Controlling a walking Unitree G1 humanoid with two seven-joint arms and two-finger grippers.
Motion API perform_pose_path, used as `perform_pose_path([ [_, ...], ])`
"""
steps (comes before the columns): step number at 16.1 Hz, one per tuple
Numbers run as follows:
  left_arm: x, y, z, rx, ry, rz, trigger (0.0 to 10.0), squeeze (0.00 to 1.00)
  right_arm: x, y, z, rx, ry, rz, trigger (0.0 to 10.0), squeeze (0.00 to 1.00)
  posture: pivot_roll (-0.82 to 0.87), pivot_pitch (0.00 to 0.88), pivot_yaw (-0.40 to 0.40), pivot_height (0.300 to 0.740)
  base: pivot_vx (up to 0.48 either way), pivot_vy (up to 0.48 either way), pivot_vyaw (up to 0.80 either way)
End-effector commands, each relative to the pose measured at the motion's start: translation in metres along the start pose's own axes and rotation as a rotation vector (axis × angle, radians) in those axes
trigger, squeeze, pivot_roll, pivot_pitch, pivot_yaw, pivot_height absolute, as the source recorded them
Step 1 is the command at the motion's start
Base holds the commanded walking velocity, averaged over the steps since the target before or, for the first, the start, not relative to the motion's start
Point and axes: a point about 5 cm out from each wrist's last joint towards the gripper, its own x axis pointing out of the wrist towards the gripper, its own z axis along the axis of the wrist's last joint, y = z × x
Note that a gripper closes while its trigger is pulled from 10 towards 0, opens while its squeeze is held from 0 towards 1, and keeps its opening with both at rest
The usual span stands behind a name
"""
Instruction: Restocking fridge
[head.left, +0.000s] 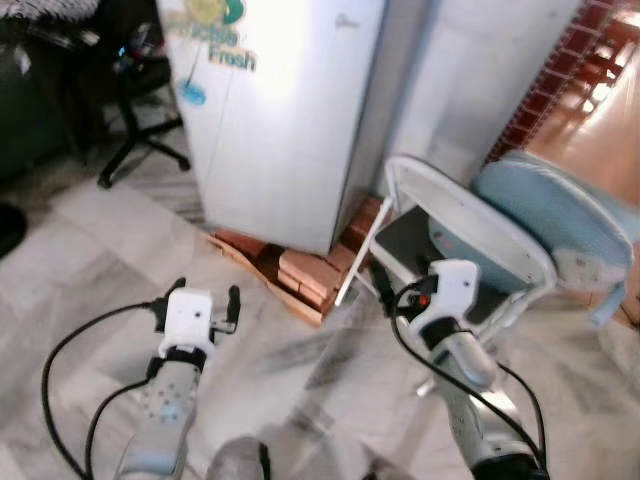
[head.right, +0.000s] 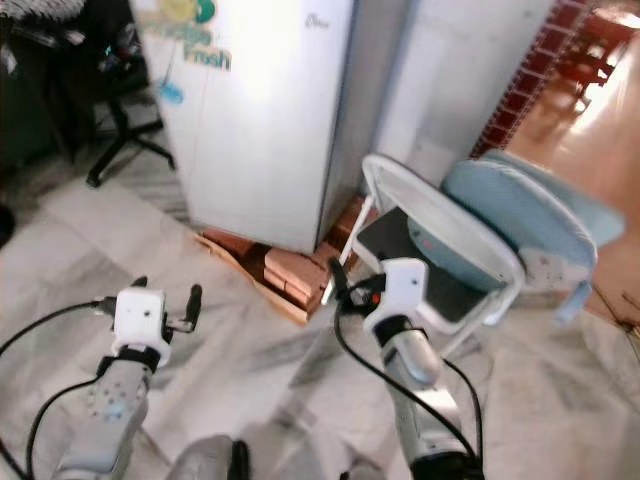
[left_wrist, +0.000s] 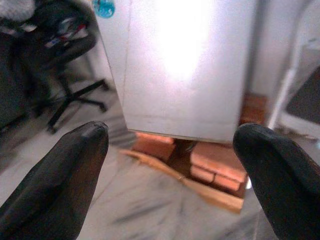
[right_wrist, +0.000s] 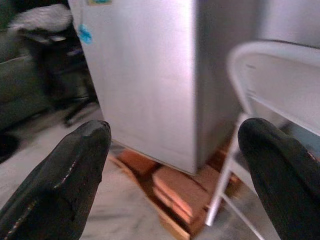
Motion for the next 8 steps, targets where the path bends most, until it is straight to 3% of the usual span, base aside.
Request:
perform_pose_path([
  [1,0.0006,-0.0079,0.0033,-0.003,-0.011,-0.025,10.0,0.0,-0.0036,-0.0069,-0.0048,-0.001,0.014,-0.049,10.0,0.0,0.16,0.07,-0.055,0.74,0.0,0.439,0.0],
  [8,-0.0001,-0.0085,0.0027,0.001,-0.007,-0.017,10.0,0.0,-0.0001,-0.0111,-0.011,0.0,0.029,-0.11,10.0,0.0,0.15,0.06,-0.047,0.74,0.0,0.436,0.0],
])
